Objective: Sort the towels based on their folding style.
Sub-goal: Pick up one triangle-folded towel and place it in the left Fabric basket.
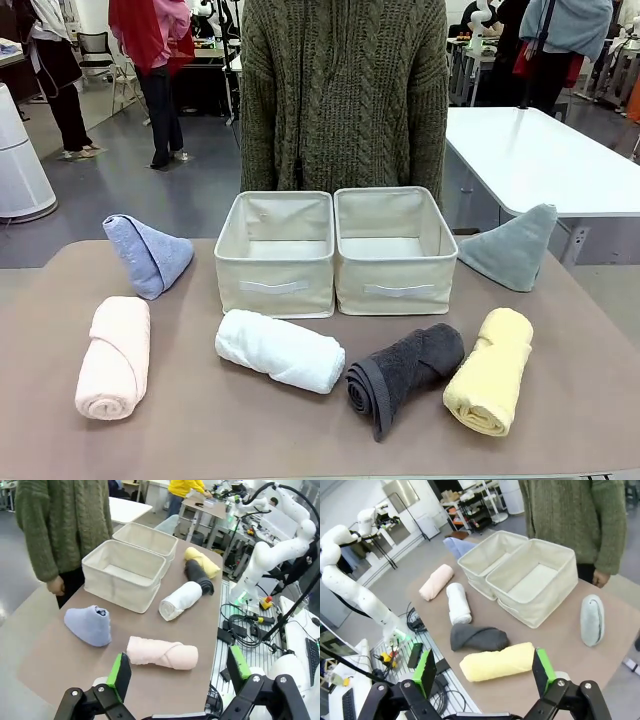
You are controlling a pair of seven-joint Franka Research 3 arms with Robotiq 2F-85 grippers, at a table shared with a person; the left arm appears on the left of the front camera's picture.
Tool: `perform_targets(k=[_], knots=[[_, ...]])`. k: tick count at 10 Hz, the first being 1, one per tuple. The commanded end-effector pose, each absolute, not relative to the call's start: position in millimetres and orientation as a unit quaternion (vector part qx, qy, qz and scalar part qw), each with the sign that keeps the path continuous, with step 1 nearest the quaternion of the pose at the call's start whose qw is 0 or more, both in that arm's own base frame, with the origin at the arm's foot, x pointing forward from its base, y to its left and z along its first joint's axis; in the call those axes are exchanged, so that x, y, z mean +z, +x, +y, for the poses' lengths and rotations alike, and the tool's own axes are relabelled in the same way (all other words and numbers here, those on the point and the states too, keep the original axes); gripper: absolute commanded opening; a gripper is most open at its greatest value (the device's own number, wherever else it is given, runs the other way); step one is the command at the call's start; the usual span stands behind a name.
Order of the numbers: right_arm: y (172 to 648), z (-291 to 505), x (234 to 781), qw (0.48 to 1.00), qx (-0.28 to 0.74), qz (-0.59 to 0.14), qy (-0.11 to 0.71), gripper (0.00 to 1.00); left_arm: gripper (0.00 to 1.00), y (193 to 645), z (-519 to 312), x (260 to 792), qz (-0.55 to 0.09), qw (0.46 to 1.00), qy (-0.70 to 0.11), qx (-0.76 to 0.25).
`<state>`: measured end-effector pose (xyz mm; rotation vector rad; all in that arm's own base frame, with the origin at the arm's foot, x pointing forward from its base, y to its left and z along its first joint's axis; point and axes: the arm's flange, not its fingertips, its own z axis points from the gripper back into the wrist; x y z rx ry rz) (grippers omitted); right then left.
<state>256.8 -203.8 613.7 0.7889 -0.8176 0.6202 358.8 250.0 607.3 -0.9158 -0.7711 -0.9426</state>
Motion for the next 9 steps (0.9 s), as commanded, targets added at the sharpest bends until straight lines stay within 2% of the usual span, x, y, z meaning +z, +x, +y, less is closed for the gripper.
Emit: perform_targets(k=[1,2,9], knots=[[251.1,-198.6,613.4,0.799,0.283,-0.393,0.357,1.0,1.0,360.6,234.0,613.5,-0.356,0.746,-0.394,-0.401],[247.7,-195.0,612.5,0.807,0.287,-0.386,0.344,1.0,1.0,358.8,250.0,607.3,-0.349,0.724,-0.415,-0.427],[254.0,-203.3,615.9,0.802,0.284,-0.381,0.361,1.0,1.0,358.8,250.0,607.3,-0.349,0.724,-0.415,-0.427]])
